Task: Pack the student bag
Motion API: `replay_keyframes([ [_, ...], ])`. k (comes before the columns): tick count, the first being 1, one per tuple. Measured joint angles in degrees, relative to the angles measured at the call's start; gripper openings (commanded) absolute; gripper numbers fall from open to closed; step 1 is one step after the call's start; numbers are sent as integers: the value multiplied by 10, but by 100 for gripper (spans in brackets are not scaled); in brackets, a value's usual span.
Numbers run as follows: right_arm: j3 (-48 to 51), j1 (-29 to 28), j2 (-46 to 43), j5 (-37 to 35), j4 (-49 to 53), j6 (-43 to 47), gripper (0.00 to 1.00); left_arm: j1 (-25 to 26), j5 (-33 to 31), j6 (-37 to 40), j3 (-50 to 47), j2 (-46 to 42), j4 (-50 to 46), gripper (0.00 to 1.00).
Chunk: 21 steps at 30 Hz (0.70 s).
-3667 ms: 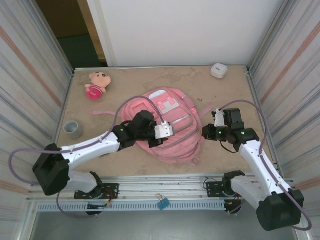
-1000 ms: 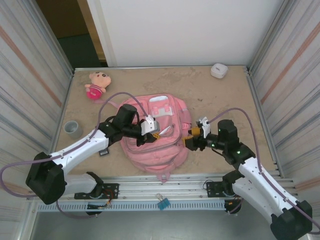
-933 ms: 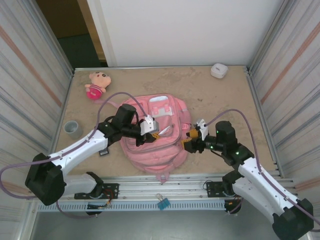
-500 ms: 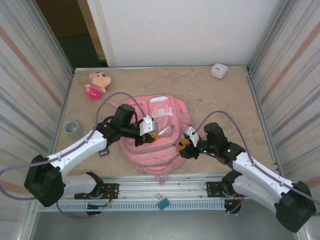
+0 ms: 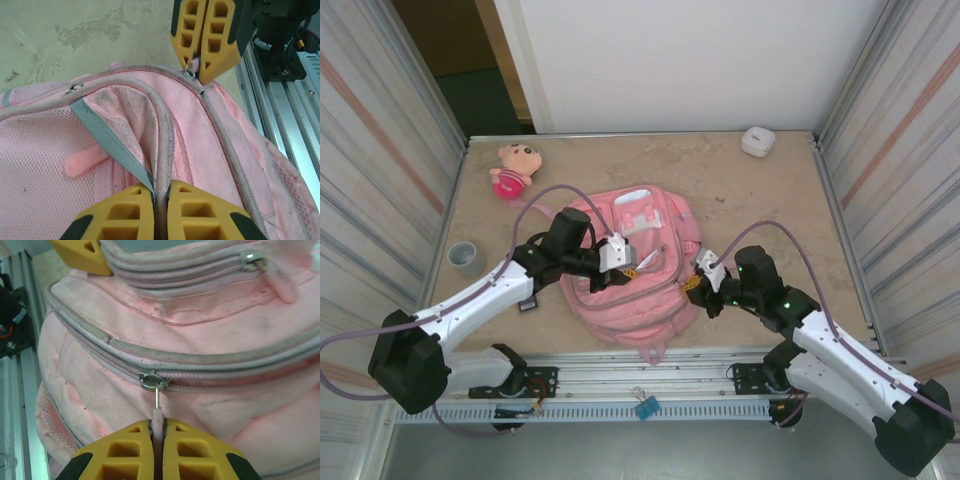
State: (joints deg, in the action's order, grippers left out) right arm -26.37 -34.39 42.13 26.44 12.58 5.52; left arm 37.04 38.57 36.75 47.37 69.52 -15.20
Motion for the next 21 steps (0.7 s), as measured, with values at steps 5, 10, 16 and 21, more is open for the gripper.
replay_keyframes([
  [5, -4, 23, -9, -29, 10, -25, 0, 1, 3, 15, 3, 0, -12, 0],
  [10, -28, 48, 33, -55, 17, -50, 0, 7, 11, 35, 14, 0, -32, 0],
  [16, -50, 91, 117, -58, -11, -68, 0, 31, 17, 67, 37, 8, -68, 0],
  [21, -80, 122, 230, -59, -61, -75, 0, 38, 39, 98, 39, 9, -94, 0],
])
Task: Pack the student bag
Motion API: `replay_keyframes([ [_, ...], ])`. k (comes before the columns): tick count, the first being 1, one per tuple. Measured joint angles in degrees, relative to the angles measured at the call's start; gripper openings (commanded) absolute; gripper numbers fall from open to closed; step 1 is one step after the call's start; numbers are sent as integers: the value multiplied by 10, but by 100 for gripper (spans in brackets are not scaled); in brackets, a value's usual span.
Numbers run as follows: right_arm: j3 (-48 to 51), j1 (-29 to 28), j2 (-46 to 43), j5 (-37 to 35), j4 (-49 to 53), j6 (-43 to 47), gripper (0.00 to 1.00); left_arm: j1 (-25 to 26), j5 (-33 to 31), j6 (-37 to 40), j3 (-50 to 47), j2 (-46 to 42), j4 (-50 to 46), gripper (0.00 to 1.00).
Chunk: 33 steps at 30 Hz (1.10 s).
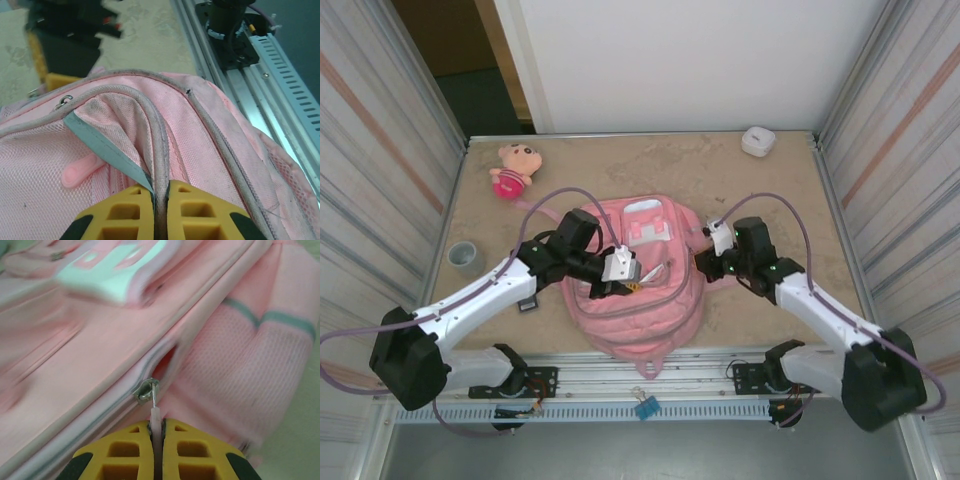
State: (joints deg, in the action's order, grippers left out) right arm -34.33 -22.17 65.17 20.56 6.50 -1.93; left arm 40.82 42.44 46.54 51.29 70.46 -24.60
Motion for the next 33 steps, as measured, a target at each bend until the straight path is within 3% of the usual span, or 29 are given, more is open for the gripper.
replay_keyframes([
  [7, -52, 12, 112, 26, -40, -3, 0, -2, -17, 30, 5, 14, -3, 0],
  [17, -60, 60, 118, 26, -56, -5, 0, 9, -120, -9, 10, 30, 78, 5],
  [19, -66, 83, 117, 32, -48, -5, 6, 9, -132, -17, 28, 54, 93, 12],
  [23, -105, 125, 111, 15, -5, -9, 43, 13, -147, -39, 73, 104, 108, 49],
  [25, -129, 145, 94, -5, 13, -12, 53, 14, -151, -63, 86, 111, 112, 62],
  [28, -159, 150, 42, -28, 45, -20, 58, 16, -167, -122, 103, 109, 111, 73],
  [33, -188, 115, -28, -50, 90, -52, 61, 15, -242, -267, 110, 64, 83, 81],
])
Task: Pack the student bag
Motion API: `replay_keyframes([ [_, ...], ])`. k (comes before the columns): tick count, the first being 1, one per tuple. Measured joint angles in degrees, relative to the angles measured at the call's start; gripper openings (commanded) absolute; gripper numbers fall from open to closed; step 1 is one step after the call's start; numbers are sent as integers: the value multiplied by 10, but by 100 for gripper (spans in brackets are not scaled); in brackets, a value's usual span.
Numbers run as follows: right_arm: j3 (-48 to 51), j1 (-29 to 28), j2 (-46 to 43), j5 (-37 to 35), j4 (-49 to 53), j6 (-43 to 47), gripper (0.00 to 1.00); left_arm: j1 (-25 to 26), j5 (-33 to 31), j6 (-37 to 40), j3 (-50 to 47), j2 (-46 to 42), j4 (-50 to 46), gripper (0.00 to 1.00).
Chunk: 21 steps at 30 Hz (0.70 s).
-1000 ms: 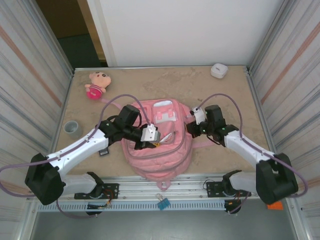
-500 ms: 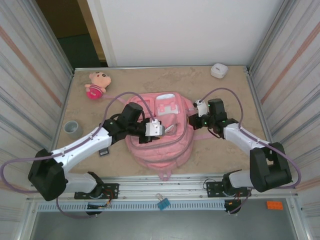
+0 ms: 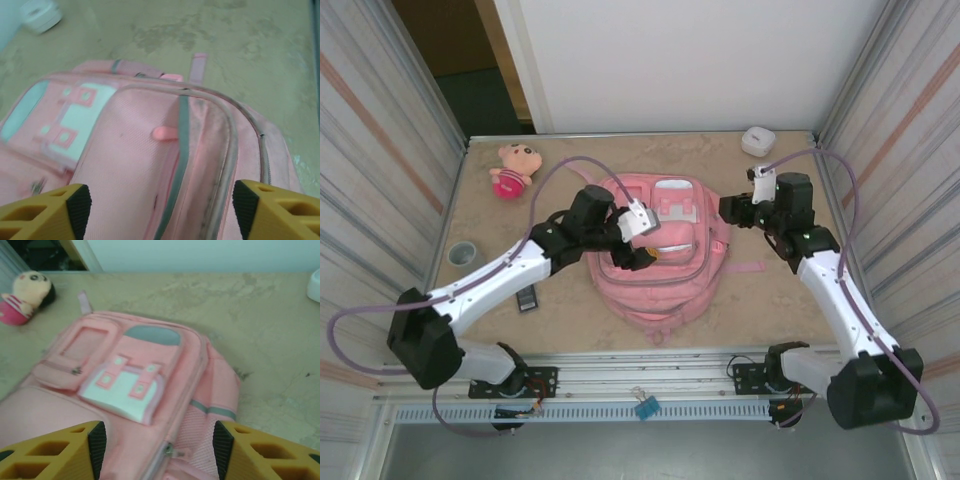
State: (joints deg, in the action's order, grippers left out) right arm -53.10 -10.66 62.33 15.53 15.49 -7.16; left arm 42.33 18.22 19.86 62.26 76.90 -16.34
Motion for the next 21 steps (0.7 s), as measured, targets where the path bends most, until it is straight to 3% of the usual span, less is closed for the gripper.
replay_keyframes([
  [5, -2, -115, 0, -30, 33, -52, 59, -25, -89, -165, -13, -90, -67, 88],
  [12, 24, -264, 56, -68, -4, -143, 58, -117, -149, -384, -75, -161, -173, 92],
  [18, 129, -279, 137, -115, -88, -228, 58, -182, -159, -495, -148, -157, -226, 92],
  [21, 160, -278, 177, -121, -138, -249, 59, -189, -158, -522, -166, -155, -228, 92],
])
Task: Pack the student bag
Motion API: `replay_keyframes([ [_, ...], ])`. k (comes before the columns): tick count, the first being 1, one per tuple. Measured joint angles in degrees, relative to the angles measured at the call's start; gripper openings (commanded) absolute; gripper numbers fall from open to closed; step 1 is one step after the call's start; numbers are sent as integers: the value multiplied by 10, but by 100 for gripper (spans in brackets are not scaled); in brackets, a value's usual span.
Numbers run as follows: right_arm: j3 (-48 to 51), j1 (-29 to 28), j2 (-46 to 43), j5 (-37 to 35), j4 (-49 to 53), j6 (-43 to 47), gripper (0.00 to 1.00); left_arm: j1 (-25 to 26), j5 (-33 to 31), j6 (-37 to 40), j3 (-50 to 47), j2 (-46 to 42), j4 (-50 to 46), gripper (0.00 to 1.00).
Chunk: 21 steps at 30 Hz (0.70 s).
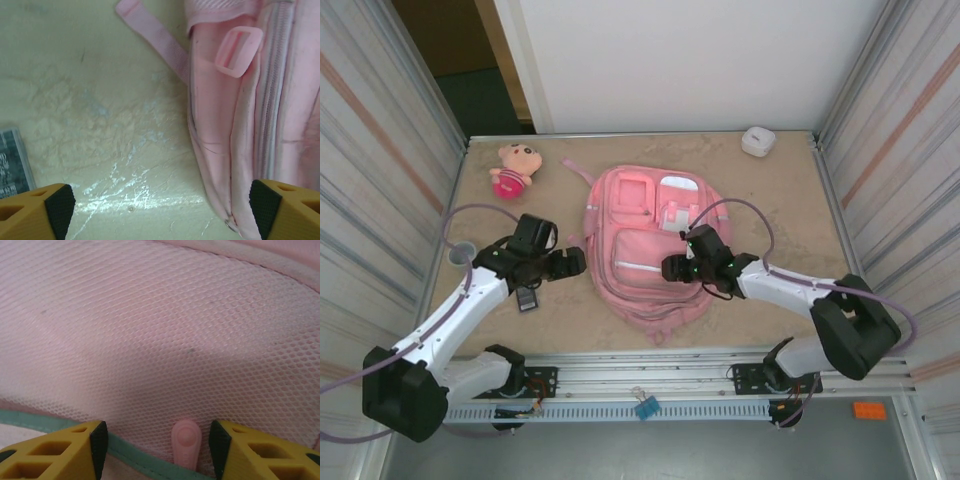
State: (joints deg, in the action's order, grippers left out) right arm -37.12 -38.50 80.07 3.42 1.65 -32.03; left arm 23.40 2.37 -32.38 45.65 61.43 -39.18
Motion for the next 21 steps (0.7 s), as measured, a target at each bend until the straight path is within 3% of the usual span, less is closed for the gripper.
replay_keyframes([
  [6, 1, -9, -31, -9, 2, 4, 64, 0, 9, -10, -2, 0, 9, 92],
  [10, -8, 3, -115, -25, 47, 41, 66, 22, 10, 17, 10, 0, 33, 89],
  [13, -18, 50, -201, -19, 71, 71, 67, 96, 3, 101, 36, 6, 78, 87],
  [17, -21, 145, -317, 0, 84, 110, 71, 209, 17, 277, 70, 40, 161, 86],
  [21, -20, 210, -389, 23, 103, 141, 73, 257, 51, 449, 95, 113, 207, 82],
])
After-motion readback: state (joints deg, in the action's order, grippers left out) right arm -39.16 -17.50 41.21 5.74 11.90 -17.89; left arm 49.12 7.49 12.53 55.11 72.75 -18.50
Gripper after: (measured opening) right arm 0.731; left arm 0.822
